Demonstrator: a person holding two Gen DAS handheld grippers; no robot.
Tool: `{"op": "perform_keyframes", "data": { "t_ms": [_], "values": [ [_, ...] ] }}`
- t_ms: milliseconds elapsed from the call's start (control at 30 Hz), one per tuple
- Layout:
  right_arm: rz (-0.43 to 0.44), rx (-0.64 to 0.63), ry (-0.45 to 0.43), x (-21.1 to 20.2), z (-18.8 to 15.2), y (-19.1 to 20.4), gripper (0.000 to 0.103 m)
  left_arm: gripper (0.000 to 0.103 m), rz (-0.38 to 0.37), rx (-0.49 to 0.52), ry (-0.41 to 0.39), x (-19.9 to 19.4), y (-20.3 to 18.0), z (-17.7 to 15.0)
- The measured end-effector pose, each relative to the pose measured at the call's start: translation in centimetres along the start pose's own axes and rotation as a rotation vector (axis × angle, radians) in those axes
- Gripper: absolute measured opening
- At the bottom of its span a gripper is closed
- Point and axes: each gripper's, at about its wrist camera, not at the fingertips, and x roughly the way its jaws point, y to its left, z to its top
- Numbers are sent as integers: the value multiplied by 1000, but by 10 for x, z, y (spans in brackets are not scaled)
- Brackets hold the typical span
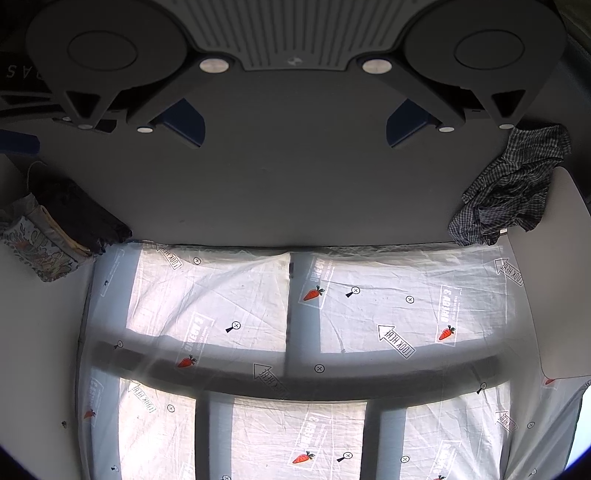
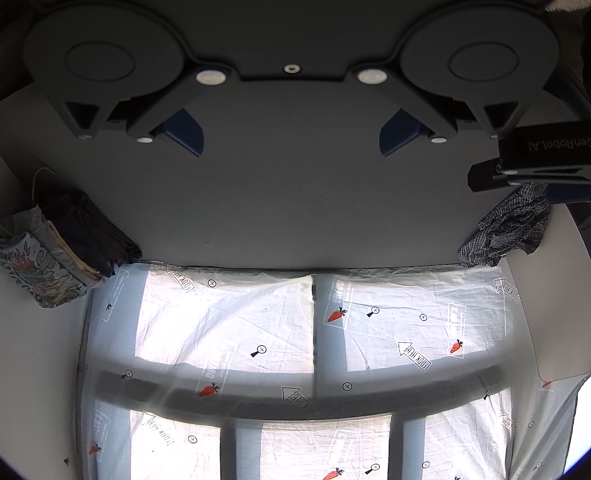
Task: Fold clothes
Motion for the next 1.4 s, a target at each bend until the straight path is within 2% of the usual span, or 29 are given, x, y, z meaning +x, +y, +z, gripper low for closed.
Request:
{"op": "perform_keyframes", "data": {
  "t_ms": [400, 1400],
  "values": [
    [2, -3, -7, -2, 2, 2, 103, 103, 4, 3, -7, -2, -4, 6],
    [17, 7, -1, -4, -2, -2, 103, 103, 16, 15, 0, -7, -7, -4]
  ]
}}
